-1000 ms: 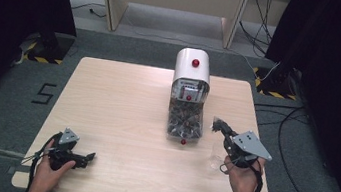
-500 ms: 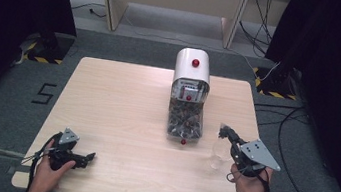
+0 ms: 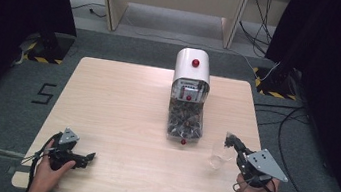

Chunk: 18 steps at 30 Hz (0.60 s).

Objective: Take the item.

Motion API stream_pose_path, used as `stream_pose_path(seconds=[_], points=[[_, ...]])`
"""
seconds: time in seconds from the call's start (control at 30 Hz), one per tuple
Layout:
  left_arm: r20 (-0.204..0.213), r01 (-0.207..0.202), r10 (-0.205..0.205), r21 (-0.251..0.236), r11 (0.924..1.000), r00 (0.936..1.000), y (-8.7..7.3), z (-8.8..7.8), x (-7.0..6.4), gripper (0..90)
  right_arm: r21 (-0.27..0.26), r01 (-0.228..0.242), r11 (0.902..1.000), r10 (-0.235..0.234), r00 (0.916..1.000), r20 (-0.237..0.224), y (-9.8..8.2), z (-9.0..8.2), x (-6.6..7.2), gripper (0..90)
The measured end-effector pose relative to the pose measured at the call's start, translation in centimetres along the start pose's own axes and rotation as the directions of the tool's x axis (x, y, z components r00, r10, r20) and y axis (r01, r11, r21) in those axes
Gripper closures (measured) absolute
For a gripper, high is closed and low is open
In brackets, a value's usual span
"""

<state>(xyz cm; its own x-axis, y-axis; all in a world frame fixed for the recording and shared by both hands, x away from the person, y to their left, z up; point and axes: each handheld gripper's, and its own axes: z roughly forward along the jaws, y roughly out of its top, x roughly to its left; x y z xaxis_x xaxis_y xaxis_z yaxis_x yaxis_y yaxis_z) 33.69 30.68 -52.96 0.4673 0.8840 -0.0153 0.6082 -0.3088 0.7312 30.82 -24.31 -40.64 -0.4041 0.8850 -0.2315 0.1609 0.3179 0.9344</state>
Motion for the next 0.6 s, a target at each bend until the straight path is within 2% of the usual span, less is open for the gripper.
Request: stream_pose_path(seconds=[0.6], points=[[0.000, 0.000, 0.000, 0.000, 1.0000, 1.0000, 0.0, 0.0, 0.0, 0.0, 0.071, -0.010, 0.9974, 0.013, 0.9991, -0.041, -2.1, 1.3, 0.2, 90.0]])
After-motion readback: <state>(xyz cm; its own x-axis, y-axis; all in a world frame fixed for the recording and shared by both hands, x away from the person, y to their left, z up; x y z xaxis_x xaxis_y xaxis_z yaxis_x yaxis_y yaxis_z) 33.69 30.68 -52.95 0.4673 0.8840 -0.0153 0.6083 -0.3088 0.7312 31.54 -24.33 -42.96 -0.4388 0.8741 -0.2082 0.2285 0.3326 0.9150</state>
